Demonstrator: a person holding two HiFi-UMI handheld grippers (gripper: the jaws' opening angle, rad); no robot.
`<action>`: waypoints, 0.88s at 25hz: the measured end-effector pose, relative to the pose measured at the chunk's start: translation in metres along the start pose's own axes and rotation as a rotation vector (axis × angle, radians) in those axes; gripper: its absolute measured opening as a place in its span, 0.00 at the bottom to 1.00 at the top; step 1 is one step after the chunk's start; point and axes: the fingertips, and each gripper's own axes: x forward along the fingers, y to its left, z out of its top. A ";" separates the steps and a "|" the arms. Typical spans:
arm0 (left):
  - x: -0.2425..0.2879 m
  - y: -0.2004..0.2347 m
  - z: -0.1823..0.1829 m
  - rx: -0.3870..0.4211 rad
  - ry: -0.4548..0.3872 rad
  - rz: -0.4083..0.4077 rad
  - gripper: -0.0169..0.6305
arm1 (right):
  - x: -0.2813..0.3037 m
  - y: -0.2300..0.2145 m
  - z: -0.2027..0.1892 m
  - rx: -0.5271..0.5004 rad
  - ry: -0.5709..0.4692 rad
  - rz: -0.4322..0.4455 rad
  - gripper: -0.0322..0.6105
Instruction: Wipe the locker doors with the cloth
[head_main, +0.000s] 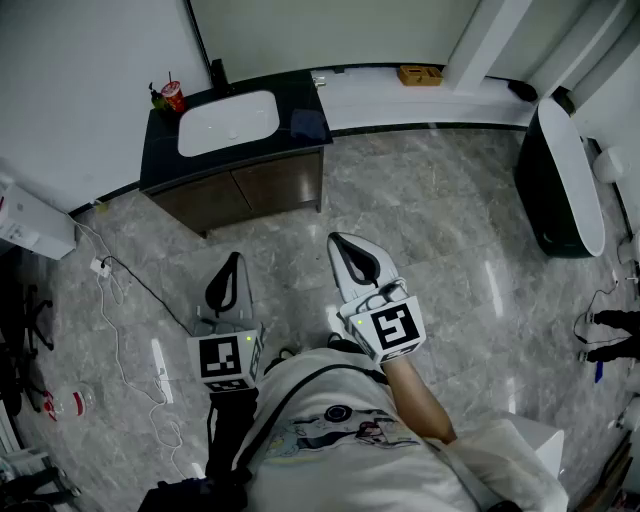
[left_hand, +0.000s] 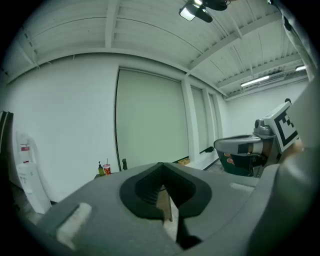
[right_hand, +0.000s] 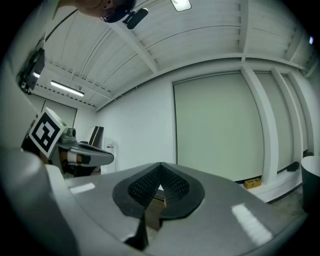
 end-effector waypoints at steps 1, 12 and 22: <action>0.000 0.000 0.000 0.000 0.000 0.000 0.03 | 0.000 0.000 0.000 0.001 0.000 0.000 0.05; 0.004 -0.011 -0.001 -0.001 0.000 -0.005 0.03 | -0.007 -0.009 -0.002 0.021 -0.005 -0.007 0.05; 0.010 -0.021 0.001 0.005 0.003 0.017 0.03 | -0.012 -0.028 -0.006 0.035 -0.023 0.004 0.06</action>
